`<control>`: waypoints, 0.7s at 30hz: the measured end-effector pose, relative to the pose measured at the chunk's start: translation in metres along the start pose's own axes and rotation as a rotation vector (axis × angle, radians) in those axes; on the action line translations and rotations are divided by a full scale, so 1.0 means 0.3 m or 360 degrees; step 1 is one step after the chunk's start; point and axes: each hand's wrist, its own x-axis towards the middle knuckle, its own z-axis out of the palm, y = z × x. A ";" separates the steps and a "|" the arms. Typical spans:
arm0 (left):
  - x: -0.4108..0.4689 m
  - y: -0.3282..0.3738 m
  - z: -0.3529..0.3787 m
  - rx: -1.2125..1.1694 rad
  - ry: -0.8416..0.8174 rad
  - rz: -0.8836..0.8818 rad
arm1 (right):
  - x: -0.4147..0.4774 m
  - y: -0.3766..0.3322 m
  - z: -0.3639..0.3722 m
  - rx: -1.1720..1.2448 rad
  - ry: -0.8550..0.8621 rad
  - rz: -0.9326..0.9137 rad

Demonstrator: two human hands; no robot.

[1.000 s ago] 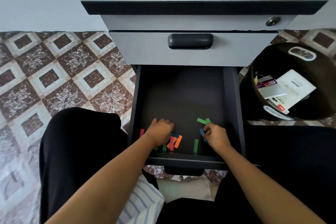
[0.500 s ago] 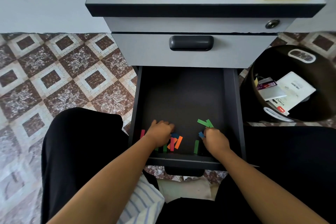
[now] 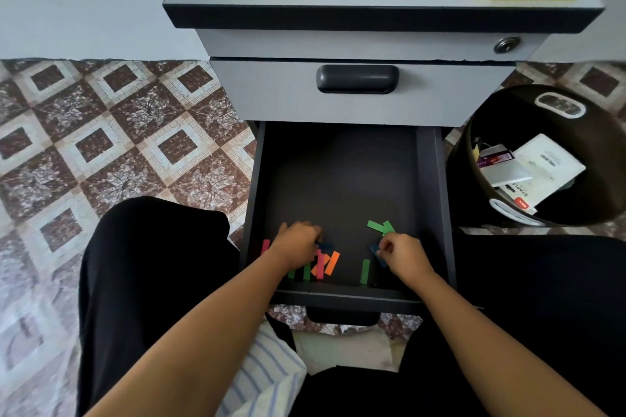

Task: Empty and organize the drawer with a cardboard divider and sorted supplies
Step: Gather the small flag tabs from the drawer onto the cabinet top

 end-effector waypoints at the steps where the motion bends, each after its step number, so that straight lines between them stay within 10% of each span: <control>1: 0.000 0.000 -0.001 -0.0006 0.0008 0.0001 | 0.001 0.003 -0.004 0.0000 -0.0015 0.0008; 21: -0.013 -0.004 -0.007 -0.0090 -0.0007 -0.0062 | -0.014 -0.055 0.029 -0.0686 -0.0081 -0.0259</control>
